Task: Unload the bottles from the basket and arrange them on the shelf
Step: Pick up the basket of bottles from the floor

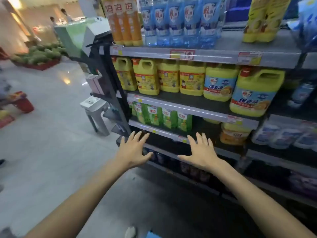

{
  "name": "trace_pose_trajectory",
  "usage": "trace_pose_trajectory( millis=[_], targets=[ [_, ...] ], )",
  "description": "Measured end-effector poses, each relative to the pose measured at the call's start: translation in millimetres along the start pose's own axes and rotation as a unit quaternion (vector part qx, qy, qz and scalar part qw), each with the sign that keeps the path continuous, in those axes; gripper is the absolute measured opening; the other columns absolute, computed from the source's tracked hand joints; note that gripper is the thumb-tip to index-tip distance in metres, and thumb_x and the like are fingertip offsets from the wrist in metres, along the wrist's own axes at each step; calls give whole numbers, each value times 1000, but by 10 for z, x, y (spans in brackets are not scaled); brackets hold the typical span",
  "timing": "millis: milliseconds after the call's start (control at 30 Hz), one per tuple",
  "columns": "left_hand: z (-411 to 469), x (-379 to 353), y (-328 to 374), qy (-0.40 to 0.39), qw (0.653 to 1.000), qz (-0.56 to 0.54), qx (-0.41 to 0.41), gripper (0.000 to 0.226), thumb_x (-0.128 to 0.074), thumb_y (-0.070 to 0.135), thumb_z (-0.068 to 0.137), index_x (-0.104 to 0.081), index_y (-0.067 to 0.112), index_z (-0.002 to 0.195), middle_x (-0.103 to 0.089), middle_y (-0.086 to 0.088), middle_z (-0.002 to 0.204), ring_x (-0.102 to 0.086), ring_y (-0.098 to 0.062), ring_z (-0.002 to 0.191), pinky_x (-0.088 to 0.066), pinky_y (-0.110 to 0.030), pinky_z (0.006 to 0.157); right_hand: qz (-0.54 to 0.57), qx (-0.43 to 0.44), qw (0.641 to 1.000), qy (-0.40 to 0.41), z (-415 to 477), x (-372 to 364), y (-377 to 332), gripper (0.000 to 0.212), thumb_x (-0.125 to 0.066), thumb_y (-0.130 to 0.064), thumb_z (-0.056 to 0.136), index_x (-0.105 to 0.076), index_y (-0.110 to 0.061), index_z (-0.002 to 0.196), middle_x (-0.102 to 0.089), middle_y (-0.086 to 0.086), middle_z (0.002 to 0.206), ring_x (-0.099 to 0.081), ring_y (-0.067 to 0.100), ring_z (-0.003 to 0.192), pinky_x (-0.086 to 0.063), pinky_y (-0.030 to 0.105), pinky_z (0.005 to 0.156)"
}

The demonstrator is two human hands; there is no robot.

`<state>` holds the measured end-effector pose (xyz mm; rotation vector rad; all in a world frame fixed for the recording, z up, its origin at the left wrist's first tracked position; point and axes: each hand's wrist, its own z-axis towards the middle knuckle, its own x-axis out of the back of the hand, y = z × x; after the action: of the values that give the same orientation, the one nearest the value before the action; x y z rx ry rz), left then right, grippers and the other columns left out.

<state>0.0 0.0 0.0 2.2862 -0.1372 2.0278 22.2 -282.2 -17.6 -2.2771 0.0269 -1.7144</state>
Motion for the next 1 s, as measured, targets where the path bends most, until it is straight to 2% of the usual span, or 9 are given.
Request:
trace_pose_trajectory(
  millis=[167, 233, 333, 467, 600, 733, 800, 900, 1000],
  targets=[
    [-29, -529, -542, -10, 1000, 2, 22, 86, -39, 75, 89, -14, 37, 162, -23, -3, 168, -19, -30, 156, -27, -56, 117, -6, 13, 999, -45, 231, -394, -412, 108, -43, -85, 85, -8, -22, 164, 0, 16, 171, 5, 38, 157, -3, 55, 127],
    [18, -749, -817, -24, 999, -15, 26, 89, -33, 78, 85, -15, 37, 162, -24, -3, 168, -20, -30, 155, -27, -55, 117, -16, 11, 998, -63, 408, -574, -630, 108, -42, -86, 84, -9, -22, 164, -2, 16, 171, 3, 38, 157, -4, 55, 127],
    [106, -1056, -1319, -65, 996, -54, 37, 96, -19, 80, 77, -15, 35, 162, -24, -5, 167, -20, -31, 154, -20, -58, 120, -29, 8, 994, -101, 733, -835, -1037, 107, -42, -86, 85, -9, -22, 164, -3, 16, 171, 3, 38, 157, -4, 54, 126],
    [106, -1470, -2120, -130, 985, -87, 76, 96, -18, 80, 79, -13, 33, 163, -23, -7, 167, -20, -32, 154, -13, -63, 119, -52, 11, 988, -143, 1225, -1074, -1778, 103, -44, -83, 86, -14, -21, 163, -12, 15, 169, -6, 37, 157, -10, 53, 126],
    [-20, -1691, -3009, -181, 971, -105, 115, 99, -15, 80, 75, -17, 31, 161, -29, -9, 164, -27, -32, 150, -24, -62, 116, -97, 42, 979, -176, 1759, -1272, -2640, 101, -42, -83, 87, -19, -19, 162, -21, 16, 167, -14, 36, 155, -16, 53, 125],
    [-222, -1701, -3805, -169, 961, -125, 177, 93, -22, 79, 80, -19, 32, 161, -27, -9, 165, -27, -33, 150, -30, -56, 115, -118, 84, 970, -194, 2218, -1462, -3613, 94, -44, -78, 90, -22, -19, 160, -23, 15, 165, -14, 35, 155, -15, 52, 124],
    [-334, -1697, -4138, -162, 956, -133, 206, 96, -16, 79, 76, -24, 31, 159, -31, -8, 163, -30, -31, 149, -30, -53, 113, -128, 112, 964, -203, 2399, -1548, -4064, 92, -45, -75, 92, -23, -18, 160, -22, 16, 165, -13, 35, 155, -15, 51, 124],
    [-483, -1688, -4578, -150, 942, -158, 255, 102, -10, 79, 70, -27, 31, 158, -34, -7, 161, -30, -28, 148, -27, -52, 113, -138, 153, 953, -220, 2630, -1660, -4626, 88, -49, -71, 93, -23, -19, 160, -23, 15, 166, -15, 35, 155, -15, 49, 124],
    [-595, -1741, -4983, -148, 920, -182, 313, 92, -23, 78, 83, -18, 32, 161, -23, -5, 167, -20, -28, 154, -19, -55, 120, -149, 194, 943, -228, 2902, -1747, -5073, 86, -50, -70, 93, -27, -20, 159, -26, 14, 164, -20, 34, 153, -17, 49, 124]
  ],
)
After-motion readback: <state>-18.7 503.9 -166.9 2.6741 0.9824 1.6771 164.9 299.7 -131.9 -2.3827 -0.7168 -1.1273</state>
